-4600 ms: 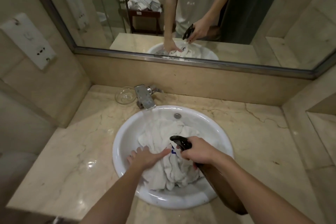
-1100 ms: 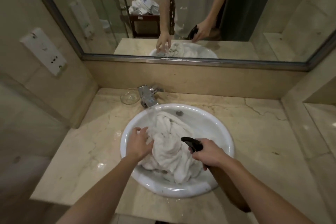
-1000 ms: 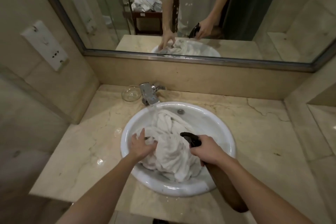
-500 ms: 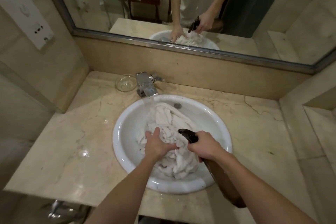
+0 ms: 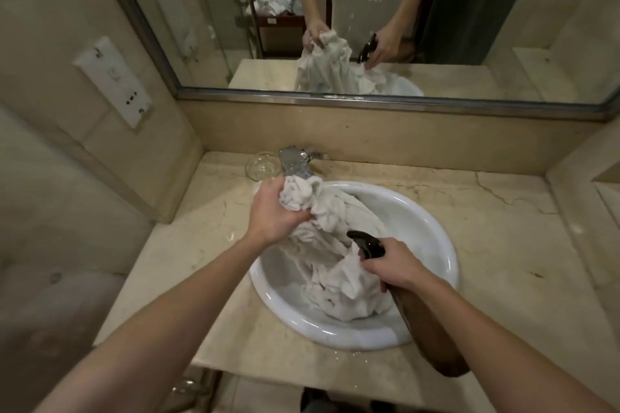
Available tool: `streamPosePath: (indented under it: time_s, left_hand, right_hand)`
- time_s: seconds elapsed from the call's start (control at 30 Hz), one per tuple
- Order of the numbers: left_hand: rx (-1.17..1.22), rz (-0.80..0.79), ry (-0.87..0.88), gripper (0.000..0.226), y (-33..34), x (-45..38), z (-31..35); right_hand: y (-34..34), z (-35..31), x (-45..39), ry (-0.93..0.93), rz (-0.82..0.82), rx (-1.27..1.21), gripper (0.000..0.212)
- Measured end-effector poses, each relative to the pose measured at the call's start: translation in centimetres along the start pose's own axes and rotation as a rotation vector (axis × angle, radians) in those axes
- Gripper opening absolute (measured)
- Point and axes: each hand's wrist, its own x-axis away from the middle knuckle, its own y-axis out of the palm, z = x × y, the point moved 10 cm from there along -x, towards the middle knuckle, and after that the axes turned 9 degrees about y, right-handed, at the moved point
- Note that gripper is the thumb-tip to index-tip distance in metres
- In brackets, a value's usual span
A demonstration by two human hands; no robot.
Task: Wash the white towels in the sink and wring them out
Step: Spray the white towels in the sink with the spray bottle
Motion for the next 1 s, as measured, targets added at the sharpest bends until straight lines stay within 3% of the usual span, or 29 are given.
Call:
streamPosePath:
  time_s: [0.1,0.17,0.3,0.47,0.53,0.6,0.7,0.77,0.87,1.0]
  left_hand:
    - [0.004,0.04,0.11,0.05,-1.3,-0.7,3.7]
    - [0.02,-0.03,0.13,0.053,0.6,-0.2,4.5]
    - [-0.054,-0.333,0.001,0.059,8.9,4.3,0.7]
    - [-0.276,-0.75,-0.093,0.096,16.0,11.9,-4.1]
    - [-0.366,-0.746,-0.164,0.087,15.1,12.2,-5.2]
    - [-0.413,-0.633,-0.206,0.074,13.4,10.8,-5.1]
    - [-0.609,-0.466,-0.181,0.062,12.1,8.7,-3.8]
    - [-0.705,-0.421,-0.128,0.067,12.8,7.7,-2.7]
    - [-0.69,-0.444,-0.007,0.072,14.7,5.9,-1.8]
    - [-0.483,-0.646,-0.144,0.077,18.3,5.5,-5.0]
  right_hand:
    - [-2.4,0.2,0.6,-0.01,0.058,-0.068,0.011]
    - [-3.8,0.7,0.8,-0.01,0.09,-0.097,0.014]
    - [-4.5,1.8,1.1,-0.003,0.111,-0.068,0.017]
    - [-3.3,2.4,1.0,0.01,0.064,0.059,0.015]
    - [-2.8,2.7,0.6,0.021,0.033,0.077,0.016]
    - [-2.2,2.6,0.2,0.024,-0.004,0.107,0.019]
    - [-1.6,1.9,-0.5,0.009,-0.027,0.129,0.022]
    - [-1.4,1.3,-1.0,0.0,-0.024,0.103,0.02]
    - [-1.6,0.3,-1.8,0.005,0.009,0.09,0.013]
    - [-1.0,-0.9,-2.6,0.018,-0.013,0.145,0.006]
